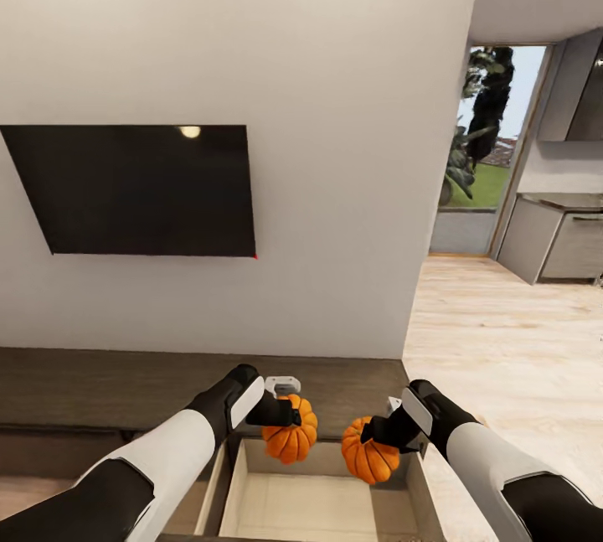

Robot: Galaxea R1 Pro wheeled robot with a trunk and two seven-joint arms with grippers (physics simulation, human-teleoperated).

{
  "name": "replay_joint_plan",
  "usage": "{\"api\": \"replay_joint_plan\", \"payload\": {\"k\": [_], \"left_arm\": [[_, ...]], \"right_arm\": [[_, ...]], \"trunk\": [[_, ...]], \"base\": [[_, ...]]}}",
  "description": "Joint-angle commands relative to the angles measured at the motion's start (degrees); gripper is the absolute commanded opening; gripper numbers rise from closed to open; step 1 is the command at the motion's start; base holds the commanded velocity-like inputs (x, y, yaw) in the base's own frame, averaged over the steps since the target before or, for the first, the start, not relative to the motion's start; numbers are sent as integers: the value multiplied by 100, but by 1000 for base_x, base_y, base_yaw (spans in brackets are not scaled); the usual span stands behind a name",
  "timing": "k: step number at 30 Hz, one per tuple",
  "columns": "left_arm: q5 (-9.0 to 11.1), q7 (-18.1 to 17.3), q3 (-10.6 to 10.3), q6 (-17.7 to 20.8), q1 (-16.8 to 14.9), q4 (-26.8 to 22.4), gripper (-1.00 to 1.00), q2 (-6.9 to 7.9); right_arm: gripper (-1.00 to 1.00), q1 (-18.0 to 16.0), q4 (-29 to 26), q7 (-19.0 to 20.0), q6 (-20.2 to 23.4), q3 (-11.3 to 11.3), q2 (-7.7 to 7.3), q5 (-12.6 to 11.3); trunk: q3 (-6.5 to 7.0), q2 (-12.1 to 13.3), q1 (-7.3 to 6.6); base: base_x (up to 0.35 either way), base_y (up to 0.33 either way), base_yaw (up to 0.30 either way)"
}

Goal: Place each of the two pumpkins and all three candles from the living room inside a cabinet in the living room (use any cabinet), then make sure every cabinet is closed, and position the cauldron so it is next to a table in the living room.

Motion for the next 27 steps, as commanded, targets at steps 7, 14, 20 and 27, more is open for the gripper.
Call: {"api": "replay_joint_plan", "payload": {"k": [7, 14, 20, 27], "left_arm": [[13, 3, -21, 26, -7, -3, -100, 0], [19, 2, -21, 34, -7, -3, -100, 0], [22, -3, -21, 45, -6, -3, -100, 0], [22, -69, -21, 60, -7, 9, -100, 0]], "right_arm": [[-100, -2, -8, 4, 23, 35, -6, -23], [-100, -3, -8, 4, 11, 60, 1, -8], [-100, -3, -3, 4, -33, 65, 3, -7], [-100, -3, 31, 4, -114, 245, 10, -3]], "trunk": [[-15, -7, 1], [-127, -207, 111], [-276, -448, 242], [-454, -729, 396]], "base": [[0, 0, -32], [0, 0, 72], [0, 0, 166], [0, 0, 152]]}}
